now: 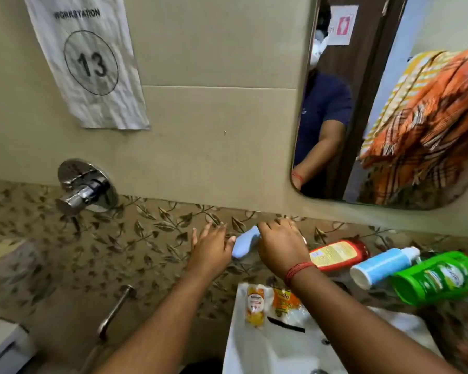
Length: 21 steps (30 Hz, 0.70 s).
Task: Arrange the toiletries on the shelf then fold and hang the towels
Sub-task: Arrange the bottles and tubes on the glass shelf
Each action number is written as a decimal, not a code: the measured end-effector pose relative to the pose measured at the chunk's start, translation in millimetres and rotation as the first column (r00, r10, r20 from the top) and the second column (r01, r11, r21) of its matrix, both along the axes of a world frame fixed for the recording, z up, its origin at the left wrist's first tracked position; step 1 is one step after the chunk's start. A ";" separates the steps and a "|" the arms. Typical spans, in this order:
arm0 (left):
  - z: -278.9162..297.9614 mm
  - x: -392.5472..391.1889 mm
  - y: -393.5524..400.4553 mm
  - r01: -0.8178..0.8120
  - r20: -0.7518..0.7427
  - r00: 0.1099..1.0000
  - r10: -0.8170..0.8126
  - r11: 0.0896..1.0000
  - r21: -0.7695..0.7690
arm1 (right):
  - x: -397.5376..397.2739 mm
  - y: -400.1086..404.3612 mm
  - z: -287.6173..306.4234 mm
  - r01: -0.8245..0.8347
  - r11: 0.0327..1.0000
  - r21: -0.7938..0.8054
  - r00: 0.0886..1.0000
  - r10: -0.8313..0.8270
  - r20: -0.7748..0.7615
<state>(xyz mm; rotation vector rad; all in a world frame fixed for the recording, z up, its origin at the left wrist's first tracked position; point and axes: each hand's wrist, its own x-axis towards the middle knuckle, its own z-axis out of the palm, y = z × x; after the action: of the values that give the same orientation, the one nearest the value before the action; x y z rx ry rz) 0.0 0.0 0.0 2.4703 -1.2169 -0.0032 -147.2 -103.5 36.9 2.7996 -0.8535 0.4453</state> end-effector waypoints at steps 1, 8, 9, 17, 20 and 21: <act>-1.2 3.4 -1.4 0.031 -0.007 0.999 -0.031 0.999 -0.022 | 5.4 2.0 -1.7 0.007 1.000 0.025 0.999 -0.006 -0.046; -18.9 11.2 -14.9 0.176 -0.100 0.975 -0.200 0.962 -0.207 | 25.0 16.3 -16.8 -0.108 0.994 -0.015 0.986 0.105 -0.132; -21.1 10.6 -15.4 0.167 -0.132 0.970 -0.205 0.953 -0.251 | 26.9 16.0 -19.1 -0.118 0.993 -0.026 0.986 0.114 -0.121; -16.9 0.9 -3.6 -0.105 -0.621 0.718 -0.314 0.834 -0.542 | 21.8 6.4 -13.8 -0.160 0.972 0.171 0.976 0.129 0.176; -2.9 -1.6 -3.2 -0.125 -0.625 0.650 -0.432 0.750 -0.649 | 20.9 3.4 -1.8 -0.136 0.862 0.489 0.905 -0.093 0.415; 0.1 -0.9 -5.1 -0.100 -0.601 0.668 -0.439 0.747 -0.657 | 21.1 2.5 0.7 -0.145 0.804 0.576 0.881 -0.160 0.445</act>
<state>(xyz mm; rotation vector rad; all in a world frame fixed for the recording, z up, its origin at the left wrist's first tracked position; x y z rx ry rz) -0.9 -5.1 0.1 1.4535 -0.8674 -0.5027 -126.1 -101.0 37.5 3.3071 -1.3006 1.0715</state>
